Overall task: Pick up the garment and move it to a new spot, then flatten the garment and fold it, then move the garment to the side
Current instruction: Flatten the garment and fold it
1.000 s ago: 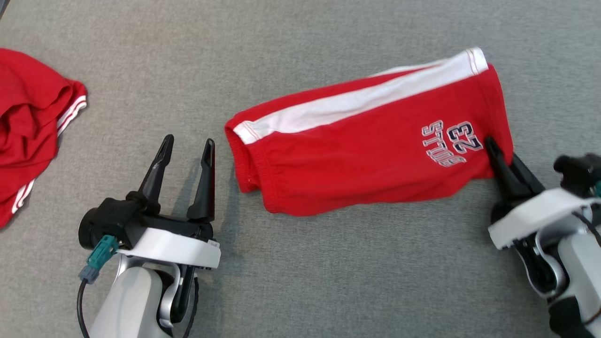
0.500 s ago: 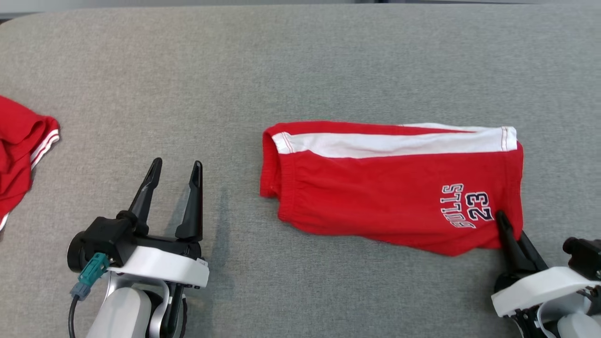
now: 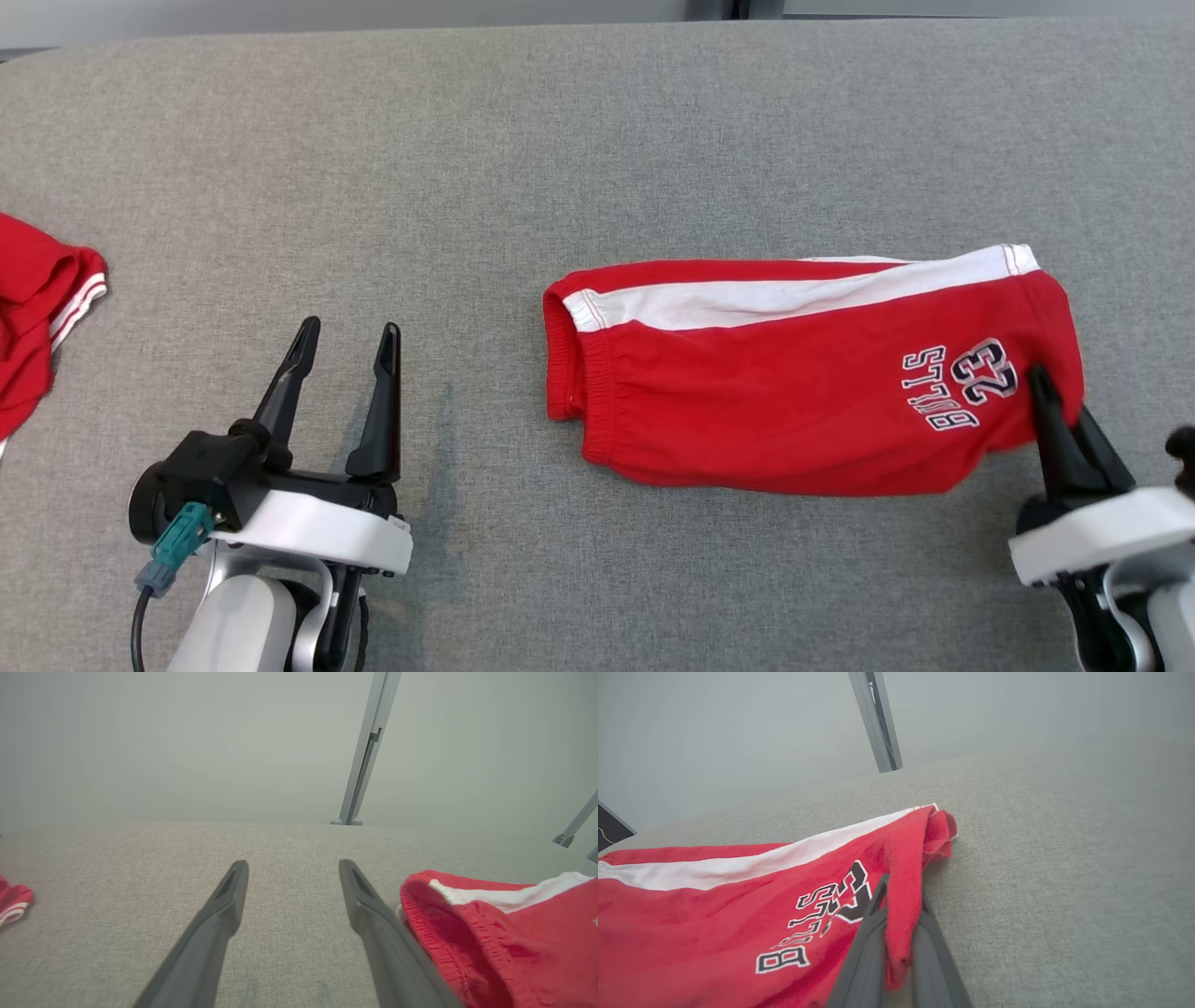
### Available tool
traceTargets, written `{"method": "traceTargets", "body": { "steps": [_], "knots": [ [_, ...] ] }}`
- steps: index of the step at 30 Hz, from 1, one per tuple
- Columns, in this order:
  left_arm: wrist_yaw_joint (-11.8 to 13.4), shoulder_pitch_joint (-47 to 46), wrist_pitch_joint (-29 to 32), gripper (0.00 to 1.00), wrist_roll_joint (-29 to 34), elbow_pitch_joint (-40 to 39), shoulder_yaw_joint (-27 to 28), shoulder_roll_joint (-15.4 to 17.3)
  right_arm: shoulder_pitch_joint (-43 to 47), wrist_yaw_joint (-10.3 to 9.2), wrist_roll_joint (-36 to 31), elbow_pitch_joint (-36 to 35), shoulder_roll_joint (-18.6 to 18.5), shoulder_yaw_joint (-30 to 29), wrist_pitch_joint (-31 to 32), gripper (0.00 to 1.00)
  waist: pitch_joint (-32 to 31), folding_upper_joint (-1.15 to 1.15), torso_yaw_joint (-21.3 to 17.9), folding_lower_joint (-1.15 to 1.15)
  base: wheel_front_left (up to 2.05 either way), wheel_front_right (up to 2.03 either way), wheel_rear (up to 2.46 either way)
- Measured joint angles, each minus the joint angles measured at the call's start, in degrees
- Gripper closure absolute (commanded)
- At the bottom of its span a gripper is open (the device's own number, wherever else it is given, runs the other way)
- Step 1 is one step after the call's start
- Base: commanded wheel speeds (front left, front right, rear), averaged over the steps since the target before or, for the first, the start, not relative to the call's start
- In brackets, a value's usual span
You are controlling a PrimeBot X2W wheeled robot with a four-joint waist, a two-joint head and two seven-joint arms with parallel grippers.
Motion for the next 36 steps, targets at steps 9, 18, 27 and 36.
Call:
{"method": "traceTargets", "body": {
  "steps": [9,18,27,36],
  "knots": [
    [0.15,0.01,0.01,0.0,-0.43,0.15,-0.81,-0.24,-5.99,0.0,-1.76,-10.92,1.59,10.1,4.03,1.0,-0.79,0.0,0.89,0.0,0.0,0.0,0.0],
    [-0.05,-0.29,-0.55,0.0,-0.78,0.92,-1.77,-1.29,-12.94,0.0,0.35,-8.48,4.86,26.87,6.27,1.0,-0.53,0.0,4.52,0.0,0.0,0.0,0.0],
    [-0.09,-0.19,-1.57,0.0,-1.18,1.98,-1.76,-1.87,-14.15,0.0,3.08,-0.88,4.93,33.38,5.44,1.0,0.77,0.0,7.5,0.0,0.0,0.0,0.0],
    [-0.04,-0.38,-2.12,0.0,-1.41,2.48,-1.67,-1.97,-16.12,0.0,1.98,1.18,4.13,37.3,2.94,0.0,1.3,0.0,6.71,0.0,0.0,0.0,0.0]
  ]
}}
